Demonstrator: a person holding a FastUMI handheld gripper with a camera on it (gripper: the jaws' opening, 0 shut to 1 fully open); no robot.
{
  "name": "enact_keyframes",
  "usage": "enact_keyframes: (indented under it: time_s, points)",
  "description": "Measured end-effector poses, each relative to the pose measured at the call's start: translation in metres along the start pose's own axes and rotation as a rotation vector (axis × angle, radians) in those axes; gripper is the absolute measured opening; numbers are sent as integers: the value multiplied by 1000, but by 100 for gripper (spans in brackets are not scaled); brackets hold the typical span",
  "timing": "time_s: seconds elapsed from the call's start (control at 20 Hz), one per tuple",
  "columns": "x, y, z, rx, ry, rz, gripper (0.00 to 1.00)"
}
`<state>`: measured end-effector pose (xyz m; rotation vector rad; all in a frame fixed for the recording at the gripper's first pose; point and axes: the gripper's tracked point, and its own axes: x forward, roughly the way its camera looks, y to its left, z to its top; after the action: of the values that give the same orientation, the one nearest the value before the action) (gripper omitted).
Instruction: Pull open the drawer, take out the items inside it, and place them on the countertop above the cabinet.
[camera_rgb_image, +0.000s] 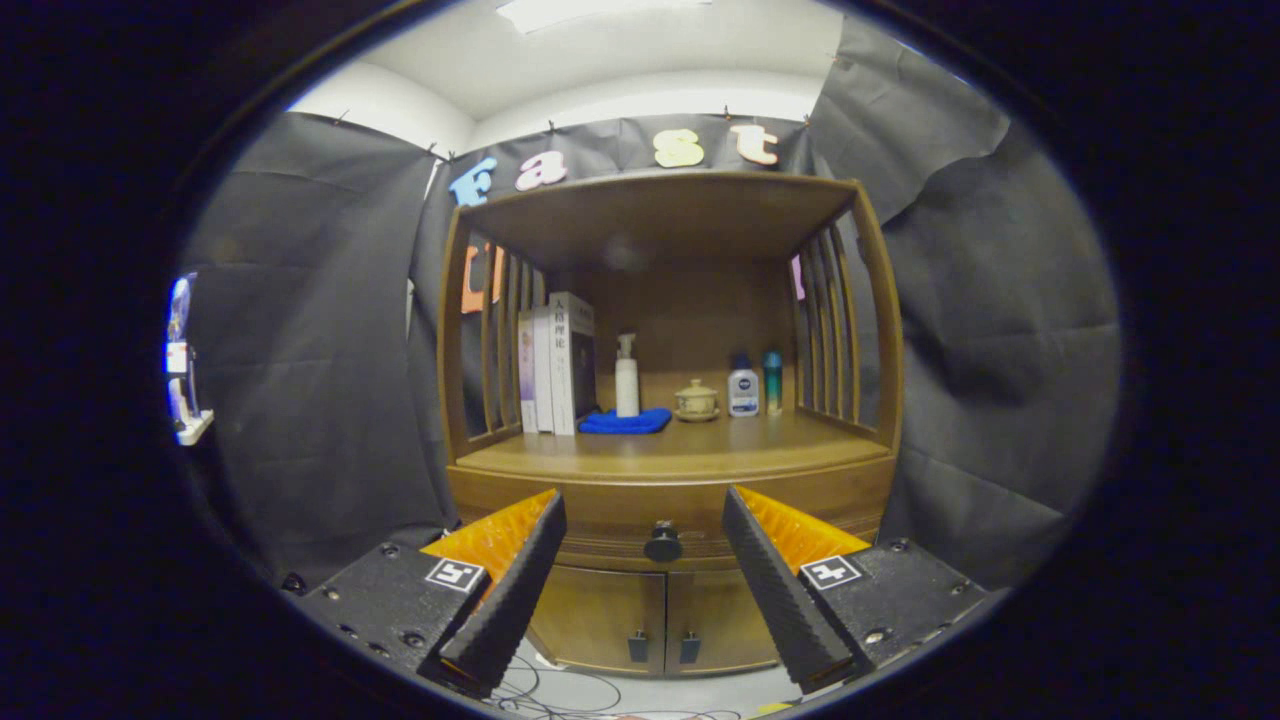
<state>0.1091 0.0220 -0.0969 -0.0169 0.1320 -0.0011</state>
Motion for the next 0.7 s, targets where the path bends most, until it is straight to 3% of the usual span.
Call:
enact_keyframes:
  time_s: [0.35,0.55,0.6,0.7]
  points:
    - [89,-14,-52,-15,85,-22,98]
    - [127,-28,-81,27,118,-49,82]
    - [136,-28,-86,20,126,-53,73]
    - [149,-29,-90,16,123,-57,69]
